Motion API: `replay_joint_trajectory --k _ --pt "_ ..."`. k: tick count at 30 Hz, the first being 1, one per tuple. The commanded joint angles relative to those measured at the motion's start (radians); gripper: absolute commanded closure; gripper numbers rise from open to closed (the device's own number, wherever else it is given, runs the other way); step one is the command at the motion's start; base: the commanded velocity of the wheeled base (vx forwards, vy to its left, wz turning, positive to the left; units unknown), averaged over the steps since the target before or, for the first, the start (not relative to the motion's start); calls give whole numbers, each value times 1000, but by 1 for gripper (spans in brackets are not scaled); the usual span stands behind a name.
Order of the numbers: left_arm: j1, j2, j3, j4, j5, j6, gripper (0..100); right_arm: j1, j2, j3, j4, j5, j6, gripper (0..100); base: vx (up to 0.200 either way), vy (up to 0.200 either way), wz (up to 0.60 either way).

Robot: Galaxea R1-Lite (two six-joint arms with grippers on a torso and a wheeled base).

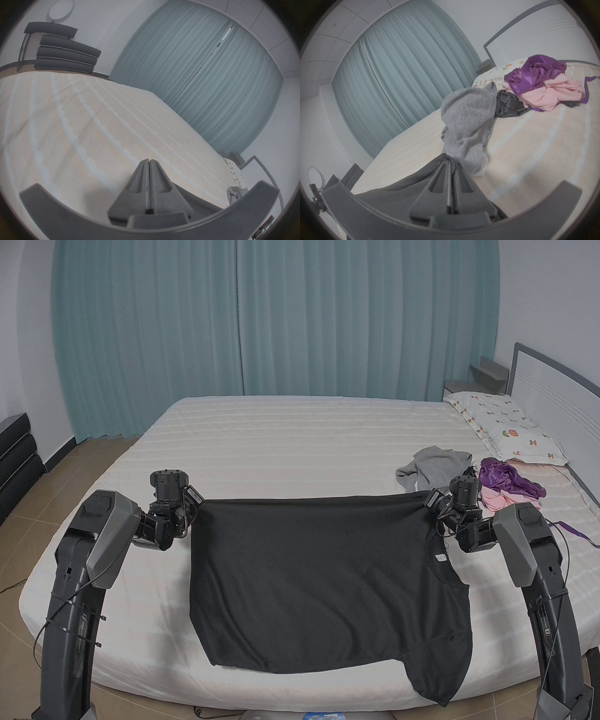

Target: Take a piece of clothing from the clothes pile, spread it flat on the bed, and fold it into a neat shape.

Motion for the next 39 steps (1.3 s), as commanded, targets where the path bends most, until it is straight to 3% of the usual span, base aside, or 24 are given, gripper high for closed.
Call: replay_joint_trajectory --k 1,2,3,5,6,10,14,19,22,25,31,39 --pt "-5 53 -26 1 0 1 100 2 34 -1 1 0 0 100 0 0 0" --pt "-6 61 -31 4 0 1 100 2 39 -1 5 0 0 100 0 0 0" --pt "-8 61 -31 4 0 1 0 2 39 -1 5 2 0 100 0 0 0" --pt "-8 72 -31 7 -2 1 0 3 45 -1 8 2 0 100 0 0 0" --pt "-8 75 -31 7 -2 1 0 6 49 -1 6 0 1 0 0 0 0" --pt "-6 75 -23 8 0 -1 0 8 37 -1 1 2 10 0 0 0 0" --pt "-2 41 30 10 14 1 0 5 -57 120 -15 5 18 0 0 0 0" --pt "1 -158 296 -4 -8 -5 0 -12 -282 432 -94 72 92 0 0 0 0" --pt "0 -249 449 -22 -46 -7 0 -23 -391 622 -123 80 106 0 0 0 0" --pt "0 -350 632 -96 -95 -18 0 -28 -508 832 -193 130 150 0 0 0 0" --pt "-19 -497 943 -200 -108 -36 0 -32 -713 1231 -285 201 187 0 0 0 0" --pt "-69 -605 1170 -237 -109 -113 0 -32 -778 1524 -437 222 236 0 0 0 0"
